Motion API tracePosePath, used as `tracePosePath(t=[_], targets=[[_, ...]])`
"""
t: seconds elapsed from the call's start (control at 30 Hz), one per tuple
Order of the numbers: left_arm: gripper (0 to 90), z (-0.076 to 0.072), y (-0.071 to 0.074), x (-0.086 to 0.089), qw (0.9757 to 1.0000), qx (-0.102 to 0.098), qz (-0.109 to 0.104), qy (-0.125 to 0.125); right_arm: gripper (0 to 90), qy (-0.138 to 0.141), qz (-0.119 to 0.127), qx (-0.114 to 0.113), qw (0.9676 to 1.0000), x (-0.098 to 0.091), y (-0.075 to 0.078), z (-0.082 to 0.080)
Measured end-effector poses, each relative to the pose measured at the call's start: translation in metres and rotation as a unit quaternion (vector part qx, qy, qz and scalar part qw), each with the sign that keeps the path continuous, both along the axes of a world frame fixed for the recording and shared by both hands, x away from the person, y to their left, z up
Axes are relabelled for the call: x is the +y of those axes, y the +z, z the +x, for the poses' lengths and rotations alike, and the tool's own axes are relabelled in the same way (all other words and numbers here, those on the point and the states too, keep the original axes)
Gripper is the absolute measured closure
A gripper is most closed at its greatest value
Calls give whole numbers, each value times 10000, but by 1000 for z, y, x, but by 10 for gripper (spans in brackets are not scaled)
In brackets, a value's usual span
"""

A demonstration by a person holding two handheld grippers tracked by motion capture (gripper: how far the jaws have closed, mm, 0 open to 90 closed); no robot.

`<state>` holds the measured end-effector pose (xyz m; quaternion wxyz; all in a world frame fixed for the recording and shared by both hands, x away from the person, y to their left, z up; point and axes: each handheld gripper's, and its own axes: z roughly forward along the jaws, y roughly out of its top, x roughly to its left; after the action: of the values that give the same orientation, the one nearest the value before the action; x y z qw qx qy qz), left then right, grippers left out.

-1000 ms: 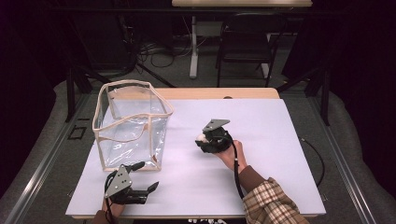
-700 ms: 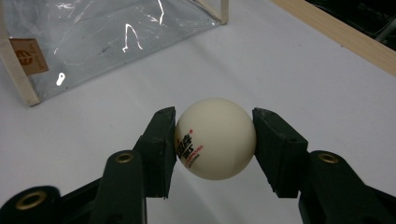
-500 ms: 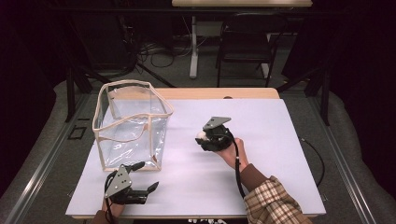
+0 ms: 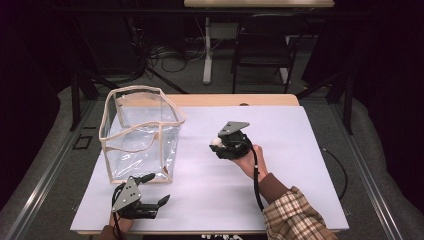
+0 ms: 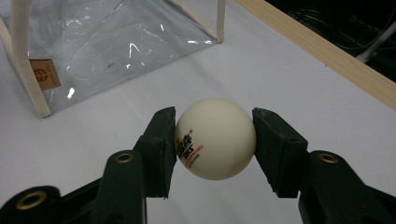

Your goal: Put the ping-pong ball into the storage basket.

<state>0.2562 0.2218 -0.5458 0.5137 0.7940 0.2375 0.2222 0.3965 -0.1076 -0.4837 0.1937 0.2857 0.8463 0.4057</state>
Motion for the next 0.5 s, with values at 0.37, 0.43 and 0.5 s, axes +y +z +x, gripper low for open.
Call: tracePosePath(t=[0.37, 0.43, 0.5], targets=[[159, 0, 0, 0, 10000, 1, -4, -4, 507, 27, -10, -88, 10000, -1, 11, -2], [159, 0, 0, 0, 10000, 0, 1, -9, 507, 9, -10, -87, 10000, -2, 12, -2], [159, 0, 0, 0, 10000, -5, -2, -7, 507, 12, 7, -106, 9999, -2, 14, -1]])
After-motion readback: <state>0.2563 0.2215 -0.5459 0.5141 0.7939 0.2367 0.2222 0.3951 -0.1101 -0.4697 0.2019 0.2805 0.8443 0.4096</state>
